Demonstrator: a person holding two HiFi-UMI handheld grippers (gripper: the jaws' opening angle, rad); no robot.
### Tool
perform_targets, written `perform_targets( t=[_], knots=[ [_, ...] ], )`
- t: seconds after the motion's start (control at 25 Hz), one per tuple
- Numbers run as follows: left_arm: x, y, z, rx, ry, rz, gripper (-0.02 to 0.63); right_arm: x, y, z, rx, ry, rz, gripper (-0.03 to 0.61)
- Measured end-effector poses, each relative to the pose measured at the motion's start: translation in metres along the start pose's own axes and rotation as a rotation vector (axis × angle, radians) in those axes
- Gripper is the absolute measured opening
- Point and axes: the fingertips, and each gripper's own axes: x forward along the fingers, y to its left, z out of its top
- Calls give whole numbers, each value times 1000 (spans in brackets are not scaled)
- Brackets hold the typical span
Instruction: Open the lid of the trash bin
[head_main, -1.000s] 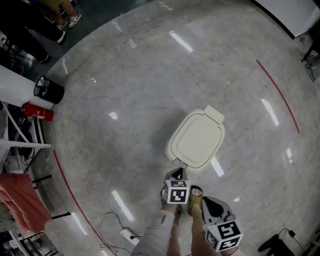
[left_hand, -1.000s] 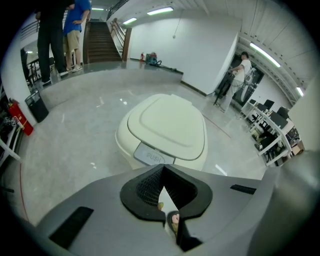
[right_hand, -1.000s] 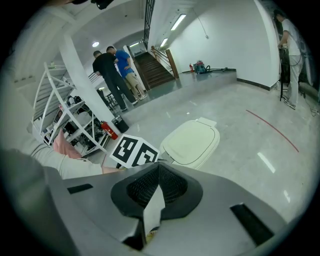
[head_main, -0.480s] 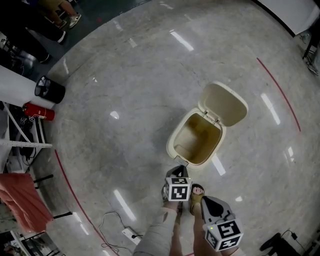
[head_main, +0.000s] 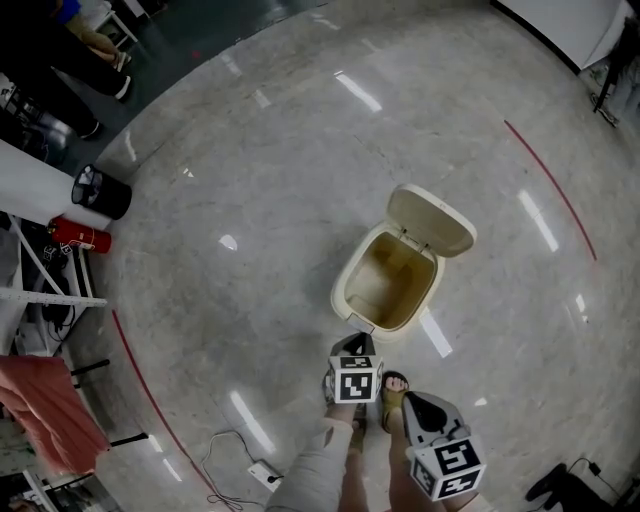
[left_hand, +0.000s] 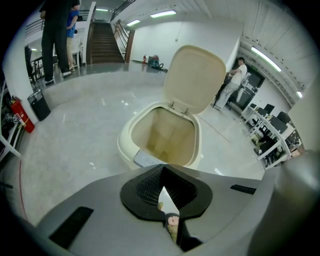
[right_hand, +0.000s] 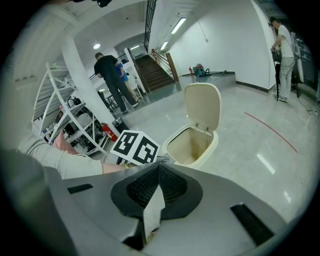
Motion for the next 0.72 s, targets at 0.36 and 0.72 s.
perform_targets(
  t=[0.36,0.72],
  knots=[
    [-70,-22,24,30,-47,-29,3,-39,22,18,-5,-72,-39,3],
    [-163,-60,37,47,-85,-107,3,-94,45,24,-9,-131,-81,3]
  ],
)
